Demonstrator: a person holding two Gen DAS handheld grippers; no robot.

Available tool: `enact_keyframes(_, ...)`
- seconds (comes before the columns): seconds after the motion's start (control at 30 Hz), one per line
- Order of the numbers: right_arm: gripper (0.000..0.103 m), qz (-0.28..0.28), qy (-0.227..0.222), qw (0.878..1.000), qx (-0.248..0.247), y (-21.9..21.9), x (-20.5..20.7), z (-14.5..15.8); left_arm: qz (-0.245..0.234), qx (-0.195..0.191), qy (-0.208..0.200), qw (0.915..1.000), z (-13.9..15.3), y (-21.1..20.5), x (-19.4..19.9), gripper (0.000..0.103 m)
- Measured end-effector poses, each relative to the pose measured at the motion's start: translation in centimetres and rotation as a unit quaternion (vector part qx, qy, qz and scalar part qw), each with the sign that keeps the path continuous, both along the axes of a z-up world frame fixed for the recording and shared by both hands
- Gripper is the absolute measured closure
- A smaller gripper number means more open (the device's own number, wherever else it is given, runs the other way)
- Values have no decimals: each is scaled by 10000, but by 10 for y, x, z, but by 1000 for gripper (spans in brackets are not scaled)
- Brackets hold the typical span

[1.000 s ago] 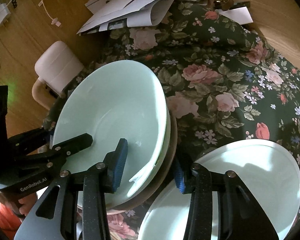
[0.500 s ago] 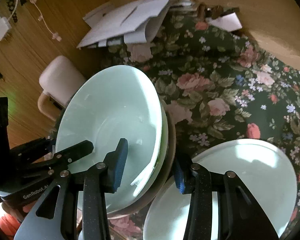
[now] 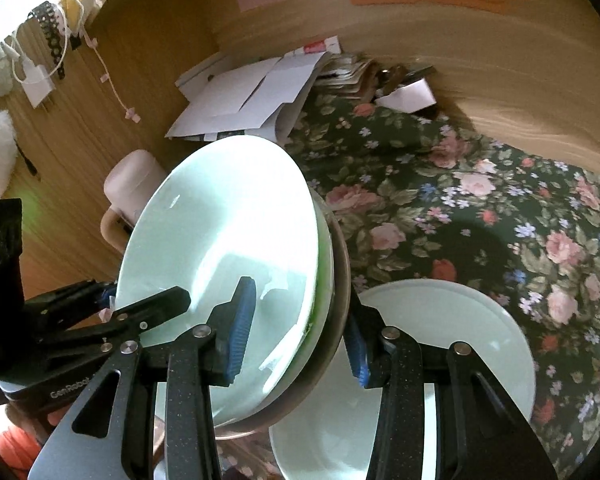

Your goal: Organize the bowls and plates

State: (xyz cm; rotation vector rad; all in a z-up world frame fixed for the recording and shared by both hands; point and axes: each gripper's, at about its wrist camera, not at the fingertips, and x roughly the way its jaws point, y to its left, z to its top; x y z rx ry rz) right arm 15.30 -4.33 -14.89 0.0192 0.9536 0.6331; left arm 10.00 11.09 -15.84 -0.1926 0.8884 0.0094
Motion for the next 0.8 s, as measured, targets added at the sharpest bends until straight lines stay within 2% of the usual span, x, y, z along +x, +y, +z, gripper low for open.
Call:
enact_keyframes(0.33, 66, -164, -124, 9998, 32, -38, -9, 7, -227, 83, -1, 9997, 6, -39, -3, 64)
enact_keyframes(0.8, 66, -328, 28, 9995, -38, -88, -13, -6, -461, 55, 179, 9988, -11, -85, 0, 64)
